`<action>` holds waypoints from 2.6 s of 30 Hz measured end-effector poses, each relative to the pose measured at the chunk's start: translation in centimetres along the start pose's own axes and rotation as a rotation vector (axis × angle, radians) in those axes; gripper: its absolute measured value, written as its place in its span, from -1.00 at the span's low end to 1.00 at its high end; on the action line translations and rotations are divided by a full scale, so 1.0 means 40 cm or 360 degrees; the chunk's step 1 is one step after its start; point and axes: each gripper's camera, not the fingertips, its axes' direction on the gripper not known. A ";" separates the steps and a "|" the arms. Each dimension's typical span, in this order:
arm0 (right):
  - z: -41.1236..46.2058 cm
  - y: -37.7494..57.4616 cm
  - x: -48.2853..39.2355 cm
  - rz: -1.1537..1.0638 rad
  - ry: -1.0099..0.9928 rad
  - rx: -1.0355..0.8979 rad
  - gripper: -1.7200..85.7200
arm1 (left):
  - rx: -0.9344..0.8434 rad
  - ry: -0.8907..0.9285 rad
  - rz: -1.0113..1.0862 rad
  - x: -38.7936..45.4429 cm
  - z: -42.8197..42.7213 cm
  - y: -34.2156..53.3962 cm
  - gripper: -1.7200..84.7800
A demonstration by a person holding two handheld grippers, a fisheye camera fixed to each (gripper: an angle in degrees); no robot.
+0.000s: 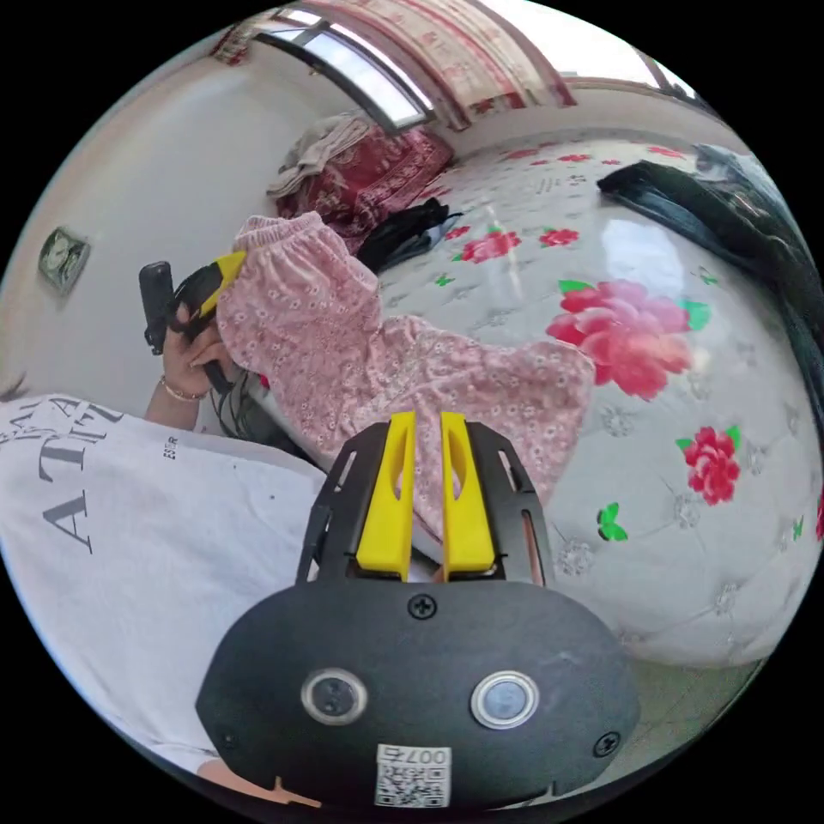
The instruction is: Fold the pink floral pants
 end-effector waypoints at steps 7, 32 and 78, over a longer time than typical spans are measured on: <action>-0.113 0.209 0.209 0.0568 -0.0077 0.0204 -0.80 | -0.0489 0.0170 -0.0092 0.039 0.312 0.072 -0.75; 0.105 -0.037 0.130 0.0182 0.0022 -0.0219 -0.79 | -0.0624 -0.0375 -0.0764 -0.126 0.350 0.330 -0.70; -0.121 0.146 0.282 0.0927 0.0634 0.0116 -0.82 | -0.0133 -0.0873 -0.1461 -0.974 -0.151 0.000 -0.69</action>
